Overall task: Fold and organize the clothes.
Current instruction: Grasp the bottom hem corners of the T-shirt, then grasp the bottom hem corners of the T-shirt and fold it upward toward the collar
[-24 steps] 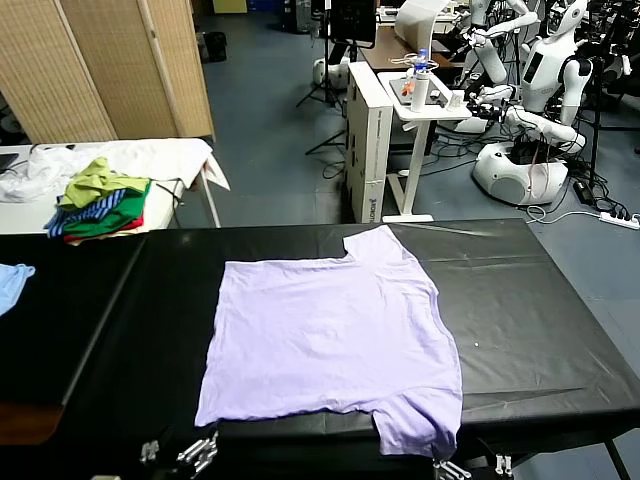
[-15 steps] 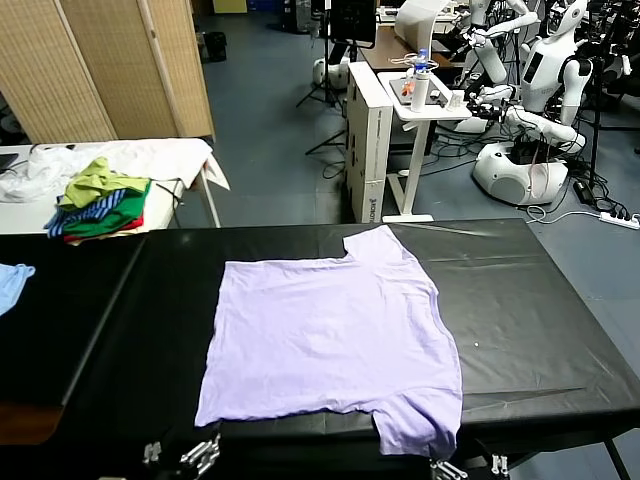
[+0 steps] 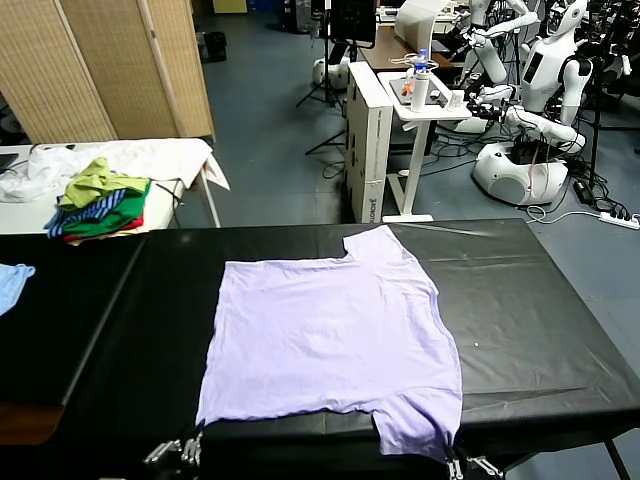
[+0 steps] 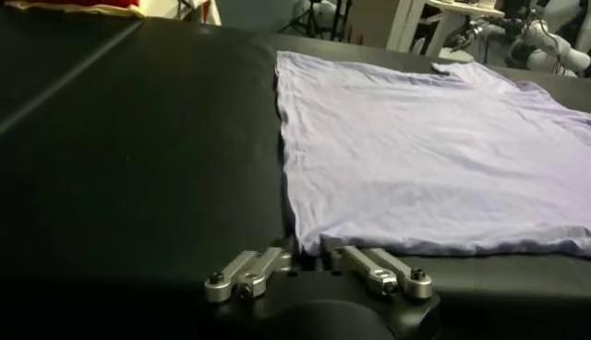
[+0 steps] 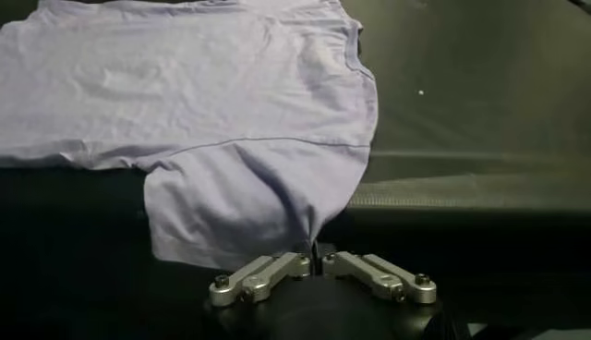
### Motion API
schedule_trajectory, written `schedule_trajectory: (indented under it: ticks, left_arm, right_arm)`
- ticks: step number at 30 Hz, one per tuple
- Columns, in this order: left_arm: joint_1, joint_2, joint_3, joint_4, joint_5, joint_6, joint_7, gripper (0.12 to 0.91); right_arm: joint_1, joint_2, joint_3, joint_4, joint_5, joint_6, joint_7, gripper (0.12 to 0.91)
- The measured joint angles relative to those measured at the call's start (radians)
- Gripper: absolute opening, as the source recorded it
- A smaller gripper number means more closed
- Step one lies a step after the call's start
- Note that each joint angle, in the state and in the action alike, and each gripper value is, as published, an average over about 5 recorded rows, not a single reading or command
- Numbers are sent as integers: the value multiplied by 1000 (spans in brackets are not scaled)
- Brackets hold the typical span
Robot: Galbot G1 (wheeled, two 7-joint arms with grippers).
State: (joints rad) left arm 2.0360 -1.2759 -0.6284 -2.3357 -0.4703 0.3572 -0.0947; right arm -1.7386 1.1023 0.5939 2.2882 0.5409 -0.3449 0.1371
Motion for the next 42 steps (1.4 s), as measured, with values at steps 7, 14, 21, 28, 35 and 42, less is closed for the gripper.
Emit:
schedule_trajectory:
  ticks: [7, 14, 21, 28, 35, 42]
  left_arm:
    - [36, -26, -11, -40, 10, 1, -9, 144]
    - [72, -54, -19, -82, 7, -17, -9, 144]
    - [30, -70, -15, -68, -21, -50, -12, 144]
    - [-86, -76, -5, -18, -66, -54, -30, 144]
    - [-203, -82, 11, 42, -55, -64, -34, 144]
    - [-291, -89, 32, 99, -33, -70, -34, 144]
  right_arm:
    - [159, -25, -48, -115, 3, -12, 15, 140]
    - [311, -40, -114, -211, 3, -28, 38, 140]
    - [421, -38, -180, -283, -16, -46, 54, 140]
    - [469, -26, -210, -335, -29, -40, 48, 140]
    - [483, -22, -216, -364, -32, -59, 33, 140]
    - [438, -35, -176, -321, -29, -85, 16, 140]
